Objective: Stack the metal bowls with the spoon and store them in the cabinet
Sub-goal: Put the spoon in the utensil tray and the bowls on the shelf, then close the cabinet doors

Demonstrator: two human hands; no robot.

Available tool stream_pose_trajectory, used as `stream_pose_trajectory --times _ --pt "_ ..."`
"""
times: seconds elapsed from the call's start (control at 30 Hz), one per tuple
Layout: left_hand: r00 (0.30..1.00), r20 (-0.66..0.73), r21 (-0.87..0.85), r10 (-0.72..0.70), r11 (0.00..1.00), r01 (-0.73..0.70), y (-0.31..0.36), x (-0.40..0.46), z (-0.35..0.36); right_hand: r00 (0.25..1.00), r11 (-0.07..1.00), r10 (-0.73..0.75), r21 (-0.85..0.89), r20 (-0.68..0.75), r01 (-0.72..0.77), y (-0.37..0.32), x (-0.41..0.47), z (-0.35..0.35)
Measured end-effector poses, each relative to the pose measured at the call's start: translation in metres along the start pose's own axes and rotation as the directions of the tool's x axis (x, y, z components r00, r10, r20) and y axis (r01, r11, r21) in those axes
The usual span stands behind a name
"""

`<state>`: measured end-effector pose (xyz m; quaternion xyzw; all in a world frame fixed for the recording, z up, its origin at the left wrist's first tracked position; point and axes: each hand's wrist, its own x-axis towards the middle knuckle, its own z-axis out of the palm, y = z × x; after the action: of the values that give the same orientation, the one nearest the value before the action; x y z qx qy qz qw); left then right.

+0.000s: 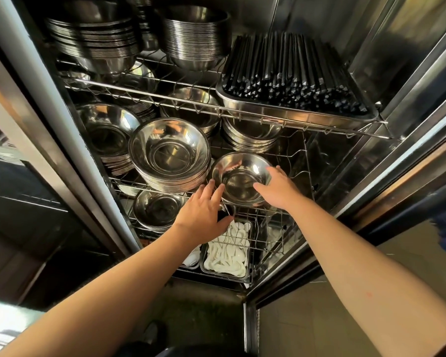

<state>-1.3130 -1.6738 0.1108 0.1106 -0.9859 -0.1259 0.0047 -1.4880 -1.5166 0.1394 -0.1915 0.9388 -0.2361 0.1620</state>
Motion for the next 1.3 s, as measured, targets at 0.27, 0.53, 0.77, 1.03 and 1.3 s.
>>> stream_pose_trajectory --times 0.27,0.53,0.77,1.03,1.3 --pt "0.999 0.042 -0.17 -0.03 0.985 0.037 -0.001 -0.054 -0.016 0.987 0.987 -0.146 -0.083 -0.068 0.141 0.002 -0.056 -0.01" --pt "0.993 -0.048 -0.146 0.109 0.983 -0.115 -0.01 -0.101 -0.078 0.954 0.948 -0.249 -0.243 -0.169 0.204 -0.033 -0.18 -0.039" --pt "0.91 -0.167 -0.169 0.38 0.898 -0.406 0.01 -0.172 -0.144 0.869 0.956 -0.263 -0.235 -0.419 0.176 -0.079 -0.342 -0.046" --pt "0.719 -0.345 -0.216 0.603 0.694 -0.686 0.087 -0.269 -0.2 0.63 0.935 -0.299 -0.353 -0.717 0.041 -0.103 -0.514 -0.072" --pt "0.437 -0.504 -0.113 0.745 0.445 -0.888 0.212 -0.351 -0.234 0.181 0.842 -0.483 -0.511 -0.857 -0.174 -0.086 -0.673 -0.141"
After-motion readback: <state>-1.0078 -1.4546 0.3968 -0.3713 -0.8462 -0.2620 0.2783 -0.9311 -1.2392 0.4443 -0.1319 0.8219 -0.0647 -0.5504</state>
